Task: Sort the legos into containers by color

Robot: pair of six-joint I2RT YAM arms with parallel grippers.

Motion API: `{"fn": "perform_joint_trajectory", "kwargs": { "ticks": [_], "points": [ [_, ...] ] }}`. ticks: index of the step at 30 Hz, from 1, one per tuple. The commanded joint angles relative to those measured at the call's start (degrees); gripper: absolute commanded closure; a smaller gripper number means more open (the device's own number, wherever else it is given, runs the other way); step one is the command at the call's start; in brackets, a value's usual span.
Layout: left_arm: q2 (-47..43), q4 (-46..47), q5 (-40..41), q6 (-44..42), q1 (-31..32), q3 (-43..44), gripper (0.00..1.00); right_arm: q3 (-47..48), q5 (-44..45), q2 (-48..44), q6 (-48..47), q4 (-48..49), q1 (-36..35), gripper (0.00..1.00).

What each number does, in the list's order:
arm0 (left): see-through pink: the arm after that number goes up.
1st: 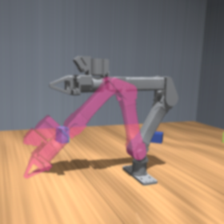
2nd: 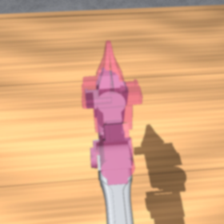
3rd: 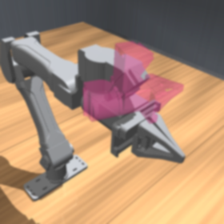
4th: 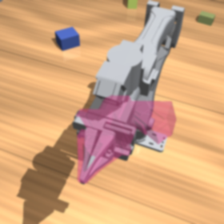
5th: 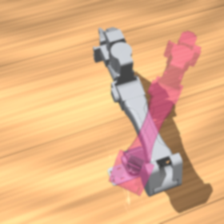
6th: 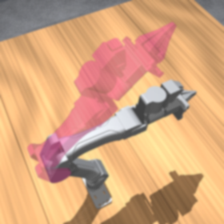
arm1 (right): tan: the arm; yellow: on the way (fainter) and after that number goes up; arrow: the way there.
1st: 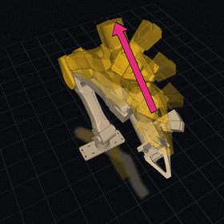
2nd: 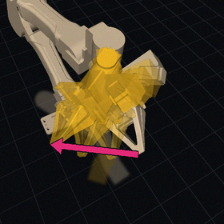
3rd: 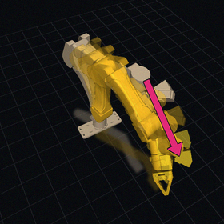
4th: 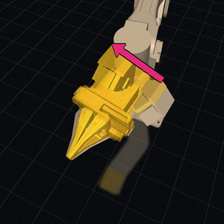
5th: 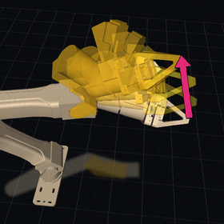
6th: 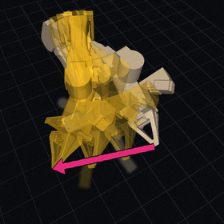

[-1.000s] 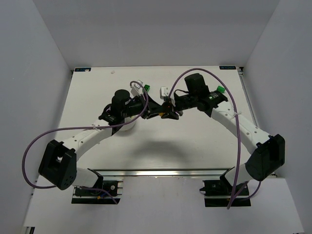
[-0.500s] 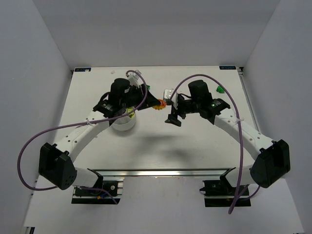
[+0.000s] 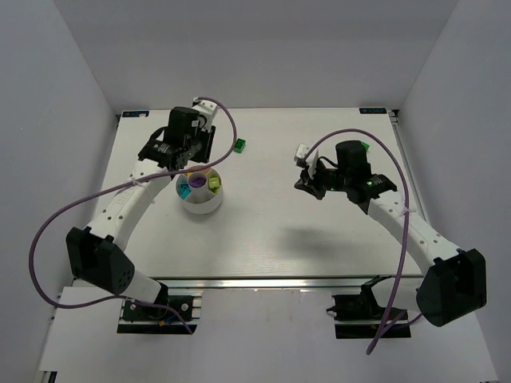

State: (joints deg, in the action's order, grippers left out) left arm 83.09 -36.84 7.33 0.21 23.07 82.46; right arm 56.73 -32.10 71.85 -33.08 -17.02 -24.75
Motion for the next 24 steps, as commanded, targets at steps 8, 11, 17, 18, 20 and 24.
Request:
{"fn": "perform_joint_trajectory", "kwargs": {
  "ticks": [8, 11, 17, 18, 20, 24],
  "points": [
    [6.1, -0.9, -5.3, -23.7, -4.4, 4.0, 1.00, -2.1, -6.7, -4.4, -1.4, 1.5, 3.1, 0.99],
    [10.5, -4.3, -7.2, -27.3, -6.0, 6.0, 1.00, -2.1, -8.0, -4.6, -2.1, 0.7, 4.0, 0.98],
    [12.9, -6.1, -14.1, -35.0, -8.6, 5.3, 1.00, -2.1, -10.1, -4.4, -2.7, -0.3, 5.2, 0.97],
    [13.5, -6.7, -15.0, -35.4, -8.7, 5.5, 1.00, -2.1, -10.5, -4.4, -2.7, -0.4, 5.2, 0.97],
    [14.2, -7.2, -15.9, -35.5, -8.7, 6.1, 1.00, -2.3, -11.0, -4.1, -2.8, -0.5, 5.6, 0.96],
    [14.9, -8.9, -18.8, -38.2, -9.2, 5.8, 1.00, -2.3, -11.7, -3.9, -2.9, -0.6, 6.3, 0.96]
  ]
}}
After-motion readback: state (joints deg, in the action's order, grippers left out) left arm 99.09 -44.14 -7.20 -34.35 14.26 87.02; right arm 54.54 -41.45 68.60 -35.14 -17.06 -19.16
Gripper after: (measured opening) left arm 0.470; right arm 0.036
